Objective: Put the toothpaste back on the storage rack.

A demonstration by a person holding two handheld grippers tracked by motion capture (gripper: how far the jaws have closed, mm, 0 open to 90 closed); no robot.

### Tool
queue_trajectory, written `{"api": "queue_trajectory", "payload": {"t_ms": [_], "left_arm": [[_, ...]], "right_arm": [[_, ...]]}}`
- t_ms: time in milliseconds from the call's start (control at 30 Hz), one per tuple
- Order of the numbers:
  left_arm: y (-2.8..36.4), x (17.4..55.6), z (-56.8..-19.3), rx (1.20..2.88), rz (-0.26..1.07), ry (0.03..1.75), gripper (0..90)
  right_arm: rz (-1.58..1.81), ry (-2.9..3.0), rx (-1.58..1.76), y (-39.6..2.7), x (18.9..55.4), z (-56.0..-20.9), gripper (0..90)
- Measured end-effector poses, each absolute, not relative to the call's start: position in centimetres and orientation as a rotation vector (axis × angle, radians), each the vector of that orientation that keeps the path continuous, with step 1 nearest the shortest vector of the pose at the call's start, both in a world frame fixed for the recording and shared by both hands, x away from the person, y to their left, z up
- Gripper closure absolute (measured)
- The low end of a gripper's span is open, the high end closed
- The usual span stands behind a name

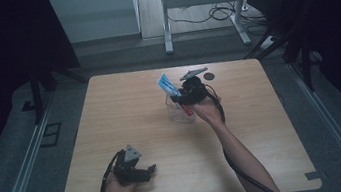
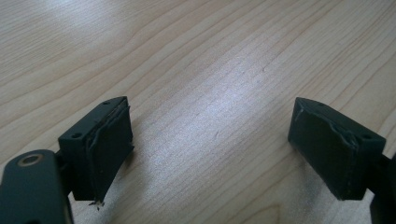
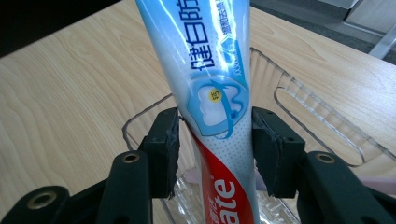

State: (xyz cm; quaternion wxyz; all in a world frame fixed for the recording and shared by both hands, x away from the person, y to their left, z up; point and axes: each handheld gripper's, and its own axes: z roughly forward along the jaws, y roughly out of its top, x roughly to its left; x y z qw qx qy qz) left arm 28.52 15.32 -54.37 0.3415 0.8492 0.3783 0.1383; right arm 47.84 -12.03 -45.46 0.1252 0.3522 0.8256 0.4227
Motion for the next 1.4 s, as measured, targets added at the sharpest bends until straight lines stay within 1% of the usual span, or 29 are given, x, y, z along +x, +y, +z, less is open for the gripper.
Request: {"api": "queue_trajectory", "payload": {"t_ms": [167,400,500,767,1033,1400], "left_arm": [[15.3,28.5,-54.4,2.208,0.359,0.983,13.8],[15.3,28.5,-54.4,2.209,0.36,0.984,13.8],[15.3,28.5,-54.4,2.208,0.36,0.983,13.8],[15.3,28.5,-54.4,2.209,0.359,0.983,13.8],[15.3,28.5,-54.4,2.207,0.359,0.984,13.7],[15.3,28.5,-54.4,2.208,0.359,0.983,13.7]], "right_arm": [[1.262,2.387,1.01,-12.5,47.6,-44.5,50.6],[1.264,2.387,0.999,-13.1,47.3,-43.2,38.7],[1.268,2.385,0.993,-13.3,47.1,-43.2,33.2],[1.267,2.39,0.991,-14.3,46.6,-43.3,22.4],[1.291,2.388,0.978,-15.4,45.8,-43.2,17.4],[1.303,2.399,0.969,-16.2,44.7,-43.6,16.4]]}}
